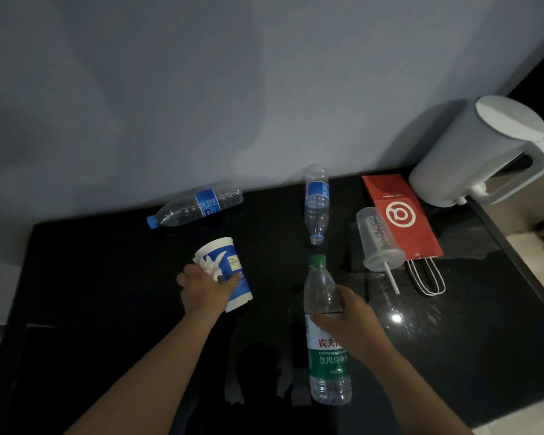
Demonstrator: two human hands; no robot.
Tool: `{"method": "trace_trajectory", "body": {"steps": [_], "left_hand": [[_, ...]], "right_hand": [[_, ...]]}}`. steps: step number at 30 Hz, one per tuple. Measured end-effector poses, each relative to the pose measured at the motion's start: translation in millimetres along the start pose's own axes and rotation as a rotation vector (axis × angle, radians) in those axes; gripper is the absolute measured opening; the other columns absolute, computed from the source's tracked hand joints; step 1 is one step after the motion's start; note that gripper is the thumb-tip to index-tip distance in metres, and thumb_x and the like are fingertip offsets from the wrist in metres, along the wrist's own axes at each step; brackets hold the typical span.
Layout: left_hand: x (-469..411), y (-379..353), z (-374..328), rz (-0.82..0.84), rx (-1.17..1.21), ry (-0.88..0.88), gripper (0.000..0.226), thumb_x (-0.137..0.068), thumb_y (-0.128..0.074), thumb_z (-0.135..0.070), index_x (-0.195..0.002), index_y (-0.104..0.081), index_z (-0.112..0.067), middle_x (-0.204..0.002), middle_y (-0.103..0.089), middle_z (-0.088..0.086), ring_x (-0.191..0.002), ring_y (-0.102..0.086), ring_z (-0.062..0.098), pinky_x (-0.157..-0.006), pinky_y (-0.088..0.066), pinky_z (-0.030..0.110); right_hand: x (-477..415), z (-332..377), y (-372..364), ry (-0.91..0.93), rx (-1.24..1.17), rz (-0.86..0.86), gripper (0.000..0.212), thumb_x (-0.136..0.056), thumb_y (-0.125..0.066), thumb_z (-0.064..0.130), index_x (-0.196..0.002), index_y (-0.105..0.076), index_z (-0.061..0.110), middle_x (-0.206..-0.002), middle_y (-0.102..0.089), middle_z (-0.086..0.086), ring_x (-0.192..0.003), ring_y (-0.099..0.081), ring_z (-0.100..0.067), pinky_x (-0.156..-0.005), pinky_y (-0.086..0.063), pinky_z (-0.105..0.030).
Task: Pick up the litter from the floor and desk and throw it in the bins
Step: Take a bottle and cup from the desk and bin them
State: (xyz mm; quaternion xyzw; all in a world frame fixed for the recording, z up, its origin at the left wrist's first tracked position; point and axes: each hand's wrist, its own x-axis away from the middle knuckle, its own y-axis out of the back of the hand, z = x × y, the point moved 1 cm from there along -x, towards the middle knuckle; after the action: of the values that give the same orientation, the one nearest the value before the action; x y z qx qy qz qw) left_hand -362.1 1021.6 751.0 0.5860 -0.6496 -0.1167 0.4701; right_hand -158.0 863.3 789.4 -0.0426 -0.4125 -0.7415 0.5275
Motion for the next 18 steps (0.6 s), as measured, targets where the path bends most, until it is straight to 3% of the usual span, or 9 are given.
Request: {"method": "trace_trajectory", "body": {"steps": [11, 15, 18], "left_hand": [[-7.7, -8.4, 6.0, 0.155, 0.344, 0.144, 0.083, -0.077, -0.078, -0.024, -0.140, -0.026, -0.011, -0.132, -0.048, 0.017, -0.113, -0.056, 0.033, -0.073, -0.046, 0.037], [-3.2, -7.2, 10.3, 0.167, 0.354, 0.073, 0.078, -0.074, -0.080, -0.023, -0.135, -0.032, -0.013, -0.129, -0.051, 0.014, -0.109, -0.058, 0.031, -0.073, -0.049, 0.038], [4.5, -3.4, 10.7, 0.200, 0.384, -0.024, 0.076, -0.073, -0.081, -0.022, -0.132, -0.034, -0.015, -0.123, -0.053, 0.010, -0.096, -0.059, 0.023, -0.068, -0.050, 0.035]], "right_hand": [[19.2, 0.8, -3.3, 0.006, -0.087, -0.062, 0.037, -0.076, -0.076, 0.032, -0.105, -0.054, 0.031, -0.088, -0.067, 0.010, -0.071, -0.065, 0.002, -0.050, -0.045, -0.009], [26.7, -1.4, -2.6, 0.005, -0.101, -0.100, 0.038, -0.075, -0.077, 0.031, -0.106, -0.054, 0.030, -0.091, -0.067, 0.007, -0.077, -0.067, -0.003, -0.058, -0.050, -0.017], [36.7, -3.0, -0.1, -0.003, -0.140, -0.135, 0.042, -0.075, -0.078, 0.028, -0.107, -0.050, 0.033, -0.088, -0.066, 0.009, -0.073, -0.066, 0.001, -0.054, -0.048, -0.012]]}}
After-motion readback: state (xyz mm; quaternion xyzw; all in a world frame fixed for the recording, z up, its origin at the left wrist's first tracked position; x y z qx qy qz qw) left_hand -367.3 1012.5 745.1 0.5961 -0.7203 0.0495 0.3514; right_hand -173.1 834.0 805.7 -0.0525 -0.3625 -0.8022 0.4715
